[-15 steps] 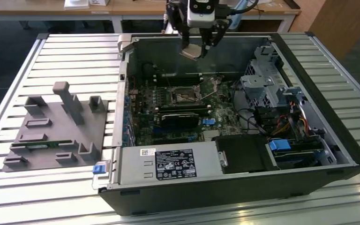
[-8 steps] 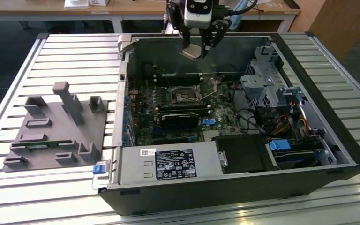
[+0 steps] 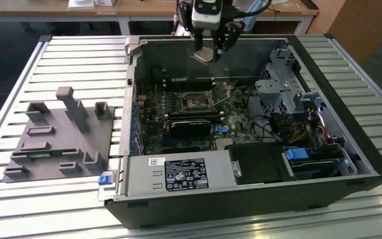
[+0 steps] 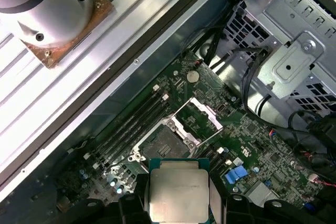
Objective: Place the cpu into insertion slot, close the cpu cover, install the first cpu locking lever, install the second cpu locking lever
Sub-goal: 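Place the cpu into insertion slot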
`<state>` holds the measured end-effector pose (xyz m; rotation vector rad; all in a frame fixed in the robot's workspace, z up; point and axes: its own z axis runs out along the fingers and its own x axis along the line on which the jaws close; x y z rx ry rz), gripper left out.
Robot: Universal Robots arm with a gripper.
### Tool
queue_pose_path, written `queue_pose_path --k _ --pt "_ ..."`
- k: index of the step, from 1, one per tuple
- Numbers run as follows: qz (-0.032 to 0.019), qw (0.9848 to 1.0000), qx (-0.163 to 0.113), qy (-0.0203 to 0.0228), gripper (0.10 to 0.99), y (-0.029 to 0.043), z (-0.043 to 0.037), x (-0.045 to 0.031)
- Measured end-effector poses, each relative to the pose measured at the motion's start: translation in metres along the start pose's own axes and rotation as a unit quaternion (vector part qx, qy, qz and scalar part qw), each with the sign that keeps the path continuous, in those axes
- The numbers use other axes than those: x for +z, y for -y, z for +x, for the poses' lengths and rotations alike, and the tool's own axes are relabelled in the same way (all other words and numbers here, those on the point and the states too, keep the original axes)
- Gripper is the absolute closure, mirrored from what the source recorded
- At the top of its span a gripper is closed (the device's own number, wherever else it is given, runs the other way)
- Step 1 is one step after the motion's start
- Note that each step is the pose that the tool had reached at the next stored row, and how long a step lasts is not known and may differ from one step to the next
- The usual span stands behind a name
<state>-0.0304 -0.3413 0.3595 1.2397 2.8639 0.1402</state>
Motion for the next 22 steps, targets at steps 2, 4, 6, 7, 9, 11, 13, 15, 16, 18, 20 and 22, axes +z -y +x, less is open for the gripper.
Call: queue_pose_path --k 2,4,6,7,9,11,13,15,16,18,20,22 --pt "-0.0002 1.0 0.009 0.0008 0.545 0.0 0.0 0.0001" --pt "-0.0003 0.9999 0.017 0.0015 0.545 0.0 0.0001 0.0002" --pt "-0.0005 0.9997 0.025 0.0023 0.545 -0.0001 0.0001 0.0003" --pt "-0.0006 0.9996 0.029 0.0026 0.545 -0.0001 0.0001 0.0004" --pt "-0.0007 0.9993 0.037 0.0033 0.545 -0.0001 0.0002 0.0006" --pt "-0.0009 0.999 0.045 0.004 0.545 -0.0001 0.0002 0.0007" --pt "-0.001 0.9986 0.053 0.0048 0.545 -0.0002 0.0002 0.0008" --pt "-0.0012 0.9981 0.061 0.0055 0.545 -0.0002 0.0002 0.0009" --pt "-0.0013 0.9979 0.065 0.0058 0.545 -0.0001 0.0002 0.001" --pt "-0.0014 0.9974 0.072 0.0065 0.545 -0.0002 0.0003 0.0011" --pt "-0.0016 0.9967 0.08 0.0072 0.545 -0.0002 0.0003 0.0013" --pt "-0.0017 0.996 0.089 0.008 0.545 -0.0002 0.0003 0.0014"
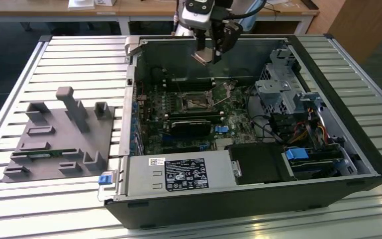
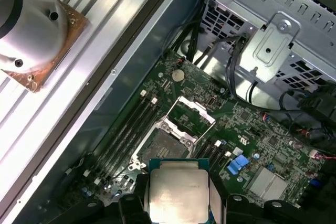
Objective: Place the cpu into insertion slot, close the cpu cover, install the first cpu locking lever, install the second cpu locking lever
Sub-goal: 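Place the cpu into insertion slot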
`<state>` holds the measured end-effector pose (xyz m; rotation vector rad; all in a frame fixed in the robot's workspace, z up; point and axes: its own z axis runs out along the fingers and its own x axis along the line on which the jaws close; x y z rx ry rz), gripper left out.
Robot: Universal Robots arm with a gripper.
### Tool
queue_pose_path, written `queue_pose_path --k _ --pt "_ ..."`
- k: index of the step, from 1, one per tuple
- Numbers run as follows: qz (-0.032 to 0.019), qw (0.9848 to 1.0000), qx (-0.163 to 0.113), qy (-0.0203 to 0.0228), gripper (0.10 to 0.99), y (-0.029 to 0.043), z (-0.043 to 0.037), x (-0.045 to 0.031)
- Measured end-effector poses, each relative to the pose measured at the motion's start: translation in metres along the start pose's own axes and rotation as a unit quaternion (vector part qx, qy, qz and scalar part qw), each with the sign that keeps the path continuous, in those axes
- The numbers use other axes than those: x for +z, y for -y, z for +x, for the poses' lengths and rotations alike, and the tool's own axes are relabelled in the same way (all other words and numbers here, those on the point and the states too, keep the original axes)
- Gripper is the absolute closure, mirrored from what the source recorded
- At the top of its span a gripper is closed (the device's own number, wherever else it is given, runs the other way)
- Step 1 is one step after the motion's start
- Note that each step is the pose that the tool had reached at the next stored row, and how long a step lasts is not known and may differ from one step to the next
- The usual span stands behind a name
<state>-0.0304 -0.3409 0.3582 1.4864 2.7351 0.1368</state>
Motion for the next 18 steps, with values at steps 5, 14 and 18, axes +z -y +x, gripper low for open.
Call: queue_pose_path --k 5,14,18 --pt "-0.0005 0.9997 0.024 0.0021 0.545 -0.0002 0.0004 0.0005" --pt "-0.0016 0.9967 0.081 0.0072 0.545 -0.0004 0.0009 0.0019" --pt "-0.0021 0.994 0.109 0.0098 0.545 -0.0004 0.001 0.0026"
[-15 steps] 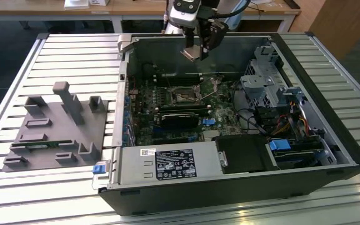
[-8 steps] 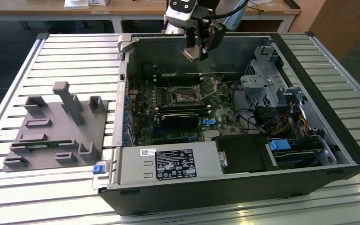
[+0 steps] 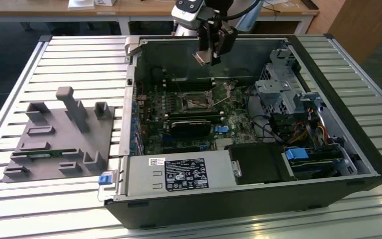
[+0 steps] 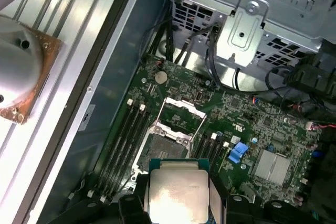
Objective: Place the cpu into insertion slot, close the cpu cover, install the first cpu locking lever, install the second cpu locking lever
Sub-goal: 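Place the cpu into insertion slot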
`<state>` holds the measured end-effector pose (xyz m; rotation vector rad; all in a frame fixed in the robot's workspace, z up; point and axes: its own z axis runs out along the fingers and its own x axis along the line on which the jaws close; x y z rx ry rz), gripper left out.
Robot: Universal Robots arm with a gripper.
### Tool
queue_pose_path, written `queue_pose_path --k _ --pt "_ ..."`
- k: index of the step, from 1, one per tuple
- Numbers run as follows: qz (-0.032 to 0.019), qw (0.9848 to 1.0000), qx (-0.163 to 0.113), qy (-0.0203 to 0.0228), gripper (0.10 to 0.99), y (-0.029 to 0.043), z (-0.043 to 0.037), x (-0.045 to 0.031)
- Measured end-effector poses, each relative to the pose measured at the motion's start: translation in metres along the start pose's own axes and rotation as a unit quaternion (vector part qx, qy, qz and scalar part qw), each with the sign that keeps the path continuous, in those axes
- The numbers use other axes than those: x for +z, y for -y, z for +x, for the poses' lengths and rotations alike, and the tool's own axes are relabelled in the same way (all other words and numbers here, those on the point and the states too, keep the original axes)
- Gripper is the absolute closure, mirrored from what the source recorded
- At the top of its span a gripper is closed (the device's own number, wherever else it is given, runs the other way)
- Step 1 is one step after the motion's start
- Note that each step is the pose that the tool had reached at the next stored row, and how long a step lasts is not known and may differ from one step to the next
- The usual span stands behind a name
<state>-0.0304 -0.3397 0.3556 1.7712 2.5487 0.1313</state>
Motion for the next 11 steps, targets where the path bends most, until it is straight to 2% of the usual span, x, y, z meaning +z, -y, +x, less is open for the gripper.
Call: queue_pose_path --k 5,11 --pt "-0.0006 0.9995 0.031 0.0028 0.545 -0.0001 0.0003 0.0009" --pt "-0.0012 0.9979 0.064 0.0057 0.545 -0.0001 0.0009 0.0019"
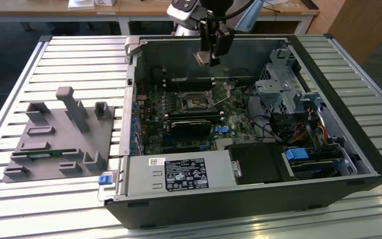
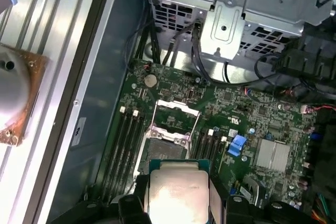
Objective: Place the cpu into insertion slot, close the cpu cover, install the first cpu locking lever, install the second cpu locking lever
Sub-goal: 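Place the cpu into insertion slot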
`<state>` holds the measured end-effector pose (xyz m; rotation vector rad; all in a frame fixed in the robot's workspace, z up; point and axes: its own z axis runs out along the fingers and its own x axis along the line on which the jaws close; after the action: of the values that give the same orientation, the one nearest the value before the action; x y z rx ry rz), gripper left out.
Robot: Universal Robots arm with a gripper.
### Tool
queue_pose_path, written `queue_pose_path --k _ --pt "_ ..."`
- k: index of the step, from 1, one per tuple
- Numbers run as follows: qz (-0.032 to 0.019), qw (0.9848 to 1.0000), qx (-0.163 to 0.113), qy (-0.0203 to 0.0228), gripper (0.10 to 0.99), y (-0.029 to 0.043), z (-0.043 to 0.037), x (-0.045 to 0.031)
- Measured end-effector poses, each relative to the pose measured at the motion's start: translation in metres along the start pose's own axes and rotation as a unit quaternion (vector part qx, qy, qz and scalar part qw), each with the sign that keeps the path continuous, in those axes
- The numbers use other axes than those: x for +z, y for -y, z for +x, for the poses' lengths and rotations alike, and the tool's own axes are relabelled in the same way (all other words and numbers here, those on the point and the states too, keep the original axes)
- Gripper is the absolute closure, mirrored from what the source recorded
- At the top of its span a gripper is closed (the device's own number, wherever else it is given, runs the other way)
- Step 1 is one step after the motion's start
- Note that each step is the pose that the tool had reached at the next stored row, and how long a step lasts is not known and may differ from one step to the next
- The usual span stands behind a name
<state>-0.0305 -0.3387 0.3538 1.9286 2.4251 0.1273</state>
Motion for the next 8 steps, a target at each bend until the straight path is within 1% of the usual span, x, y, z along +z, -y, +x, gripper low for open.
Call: queue_pose_path --k 5,8 --pt "-0.0005 0.9997 0.024 0.0022 0.545 0.0001 0.0006 0.0014" --pt "-0.0006 0.9995 0.033 0.0029 0.545 0.0002 0.0008 0.0028"
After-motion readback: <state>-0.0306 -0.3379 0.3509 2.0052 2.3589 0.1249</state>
